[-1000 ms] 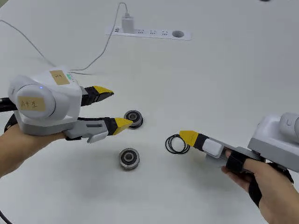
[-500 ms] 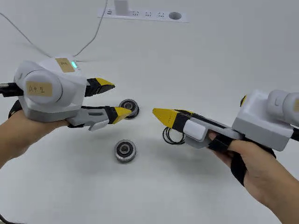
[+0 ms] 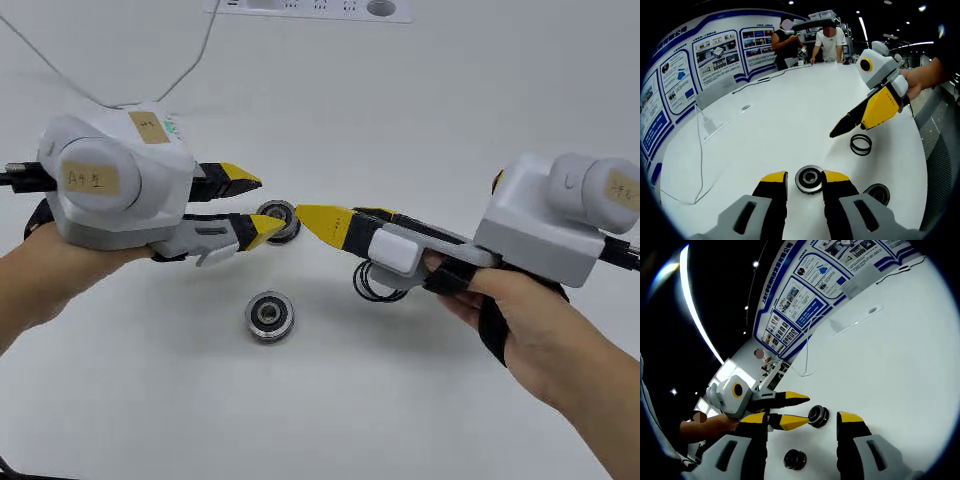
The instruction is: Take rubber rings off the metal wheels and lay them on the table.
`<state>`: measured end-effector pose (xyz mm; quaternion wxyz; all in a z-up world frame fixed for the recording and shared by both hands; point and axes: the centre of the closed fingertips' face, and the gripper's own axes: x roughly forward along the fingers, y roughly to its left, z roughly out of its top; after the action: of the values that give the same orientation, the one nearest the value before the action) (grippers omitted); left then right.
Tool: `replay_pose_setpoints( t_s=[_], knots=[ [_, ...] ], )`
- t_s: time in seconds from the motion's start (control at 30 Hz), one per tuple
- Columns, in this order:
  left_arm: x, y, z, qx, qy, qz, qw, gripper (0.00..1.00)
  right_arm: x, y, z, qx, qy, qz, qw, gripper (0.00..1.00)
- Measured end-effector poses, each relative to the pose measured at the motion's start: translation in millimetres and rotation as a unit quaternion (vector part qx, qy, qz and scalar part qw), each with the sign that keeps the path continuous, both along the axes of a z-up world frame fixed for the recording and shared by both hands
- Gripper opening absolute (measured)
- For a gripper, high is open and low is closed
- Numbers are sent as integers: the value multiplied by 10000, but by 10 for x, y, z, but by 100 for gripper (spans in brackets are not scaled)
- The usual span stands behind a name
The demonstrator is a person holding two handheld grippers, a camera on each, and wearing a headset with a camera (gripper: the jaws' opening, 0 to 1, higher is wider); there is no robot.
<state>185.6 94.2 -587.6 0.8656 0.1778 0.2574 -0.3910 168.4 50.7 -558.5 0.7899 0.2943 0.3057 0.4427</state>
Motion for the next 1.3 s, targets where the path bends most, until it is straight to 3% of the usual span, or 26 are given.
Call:
replay_pose_setpoints(
  t_s=[0.43, 0.73, 1.3],
  knots=[
    [-20, -31, -88, 77, 146, -156, 9997, 17, 13, 169, -65, 11, 188, 93, 9998, 59],
    [-38, -45, -103, 15, 241, -253, 9994, 14, 30, 262, -90, 5, 275, 160, 9995, 62],
    [-48, -44, -98, 46, 222, -319, 9992, 13, 0, 409, -137, -5, 559, 228, 9982, 69]
  ],
)
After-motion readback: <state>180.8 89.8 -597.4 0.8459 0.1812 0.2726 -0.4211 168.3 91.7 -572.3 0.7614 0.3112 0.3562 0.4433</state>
